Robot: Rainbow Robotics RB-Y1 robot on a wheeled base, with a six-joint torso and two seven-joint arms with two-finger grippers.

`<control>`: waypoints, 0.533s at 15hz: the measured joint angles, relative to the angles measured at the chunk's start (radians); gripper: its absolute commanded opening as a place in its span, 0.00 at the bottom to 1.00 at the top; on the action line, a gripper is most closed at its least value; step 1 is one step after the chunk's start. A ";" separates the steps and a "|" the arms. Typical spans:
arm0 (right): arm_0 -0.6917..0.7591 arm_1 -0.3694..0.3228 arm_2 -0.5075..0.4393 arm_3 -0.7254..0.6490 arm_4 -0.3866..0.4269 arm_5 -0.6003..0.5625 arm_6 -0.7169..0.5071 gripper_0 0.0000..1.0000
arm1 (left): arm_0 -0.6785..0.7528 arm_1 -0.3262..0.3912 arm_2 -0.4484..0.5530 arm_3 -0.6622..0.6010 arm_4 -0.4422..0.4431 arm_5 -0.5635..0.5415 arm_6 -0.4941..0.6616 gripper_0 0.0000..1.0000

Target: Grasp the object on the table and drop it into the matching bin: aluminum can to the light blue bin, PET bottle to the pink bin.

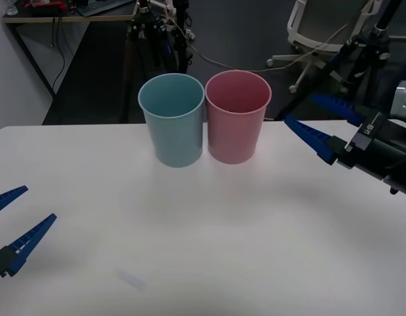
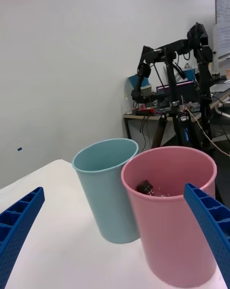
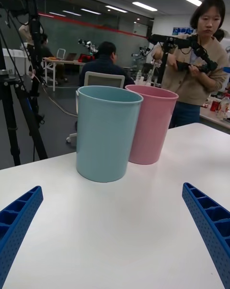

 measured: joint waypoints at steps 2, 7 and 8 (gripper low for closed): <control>0.078 0.060 -0.068 0.000 0.119 -0.062 -0.080 1.00 | 0.000 0.000 0.000 0.000 0.000 0.000 0.000 1.00; 0.260 0.258 -0.262 0.000 0.422 -0.203 -0.225 1.00 | 0.000 0.000 0.000 0.000 0.000 0.000 0.000 1.00; 0.290 0.297 -0.301 0.000 0.481 -0.228 -0.253 1.00 | 0.000 0.000 0.000 0.000 0.000 0.000 0.000 1.00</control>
